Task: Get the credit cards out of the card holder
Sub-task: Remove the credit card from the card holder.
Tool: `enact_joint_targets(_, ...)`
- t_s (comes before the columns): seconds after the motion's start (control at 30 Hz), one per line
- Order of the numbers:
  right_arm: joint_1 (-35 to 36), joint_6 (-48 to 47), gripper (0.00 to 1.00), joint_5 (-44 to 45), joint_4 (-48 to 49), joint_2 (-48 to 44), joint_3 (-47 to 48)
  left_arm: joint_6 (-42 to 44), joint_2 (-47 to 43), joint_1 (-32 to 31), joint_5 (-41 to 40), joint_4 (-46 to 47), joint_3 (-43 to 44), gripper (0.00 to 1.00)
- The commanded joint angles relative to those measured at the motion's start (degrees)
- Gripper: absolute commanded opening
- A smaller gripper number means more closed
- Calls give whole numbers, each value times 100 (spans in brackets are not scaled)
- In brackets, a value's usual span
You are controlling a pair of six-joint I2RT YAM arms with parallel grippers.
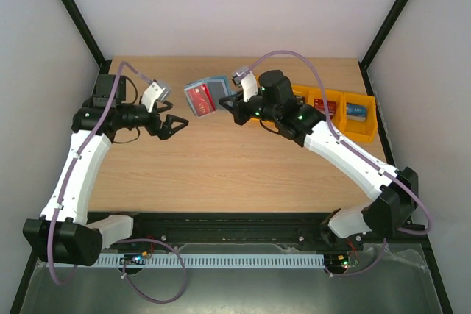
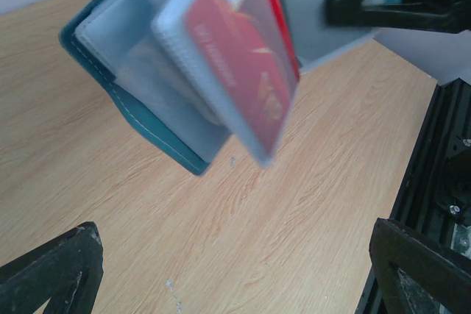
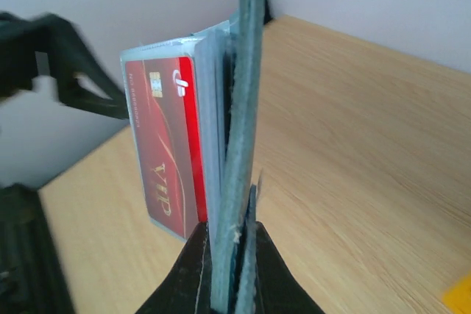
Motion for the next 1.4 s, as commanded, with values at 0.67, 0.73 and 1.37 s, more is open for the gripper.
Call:
enact_joint_targets(0.67,-117,40,2,-3044,1669,-672,-602,1054,-113,287,2285,-962,396,7)
enact_joint_targets(0.73,-124,53,2,-3039,1670,-664,-631,1038,-121,338,2364,-974,390,2)
enact_joint_targets(1.37,-180,149,28,-570,446,-124,-172,-1228,-188,94,-2490,955,-276,2)
